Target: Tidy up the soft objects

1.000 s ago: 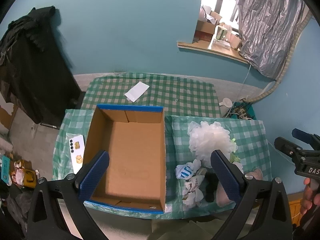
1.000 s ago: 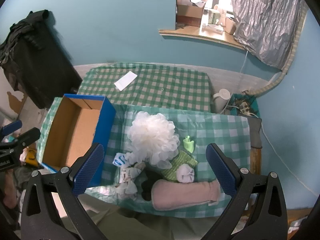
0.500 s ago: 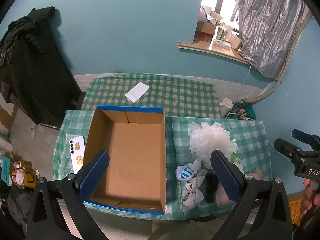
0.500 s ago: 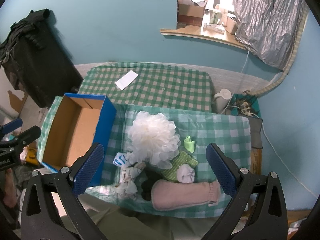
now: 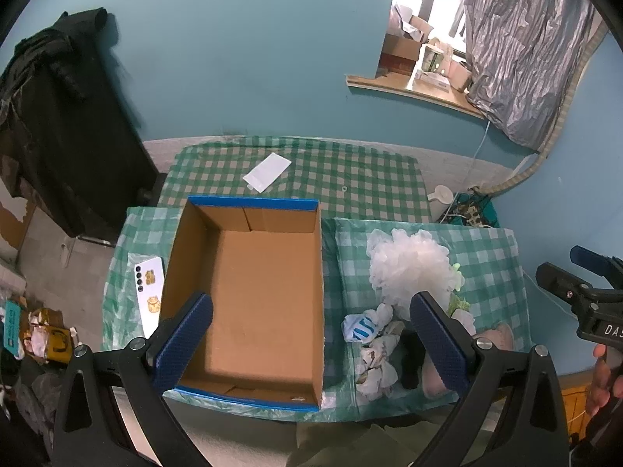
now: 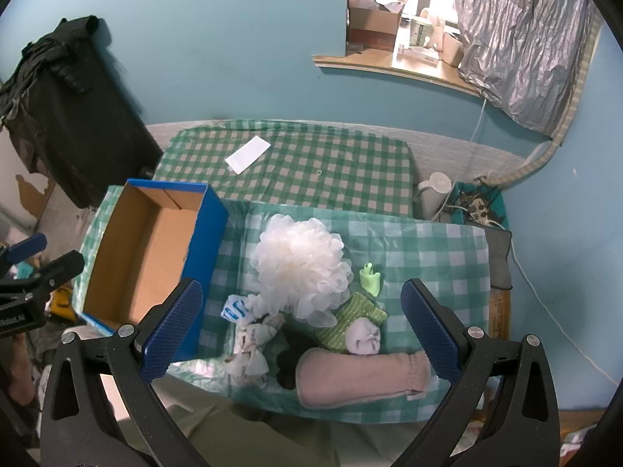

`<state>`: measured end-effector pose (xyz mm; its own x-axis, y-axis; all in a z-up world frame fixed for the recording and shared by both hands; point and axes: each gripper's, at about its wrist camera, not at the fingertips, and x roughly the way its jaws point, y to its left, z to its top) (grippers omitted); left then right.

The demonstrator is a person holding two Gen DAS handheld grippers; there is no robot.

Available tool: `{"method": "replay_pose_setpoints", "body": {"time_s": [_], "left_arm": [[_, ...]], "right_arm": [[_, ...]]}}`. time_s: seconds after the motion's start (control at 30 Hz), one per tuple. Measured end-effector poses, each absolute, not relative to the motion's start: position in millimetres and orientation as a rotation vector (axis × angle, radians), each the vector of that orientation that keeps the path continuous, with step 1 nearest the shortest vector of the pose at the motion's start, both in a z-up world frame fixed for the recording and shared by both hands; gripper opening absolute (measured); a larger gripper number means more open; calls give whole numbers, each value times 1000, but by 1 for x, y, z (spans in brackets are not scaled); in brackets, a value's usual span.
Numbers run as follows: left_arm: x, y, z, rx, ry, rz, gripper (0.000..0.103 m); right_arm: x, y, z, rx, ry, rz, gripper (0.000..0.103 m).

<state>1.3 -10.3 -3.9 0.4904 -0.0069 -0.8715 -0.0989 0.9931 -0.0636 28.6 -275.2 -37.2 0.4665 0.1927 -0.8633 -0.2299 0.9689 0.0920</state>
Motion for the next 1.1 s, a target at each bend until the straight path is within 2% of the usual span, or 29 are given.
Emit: {"method": "replay_pose_setpoints", "body": {"time_s": [1.1], "left_arm": [[2,-35,-1,-63,1052,-1,102]], "right_arm": [[17,-279,-25,-52,1035,241,101]]}}
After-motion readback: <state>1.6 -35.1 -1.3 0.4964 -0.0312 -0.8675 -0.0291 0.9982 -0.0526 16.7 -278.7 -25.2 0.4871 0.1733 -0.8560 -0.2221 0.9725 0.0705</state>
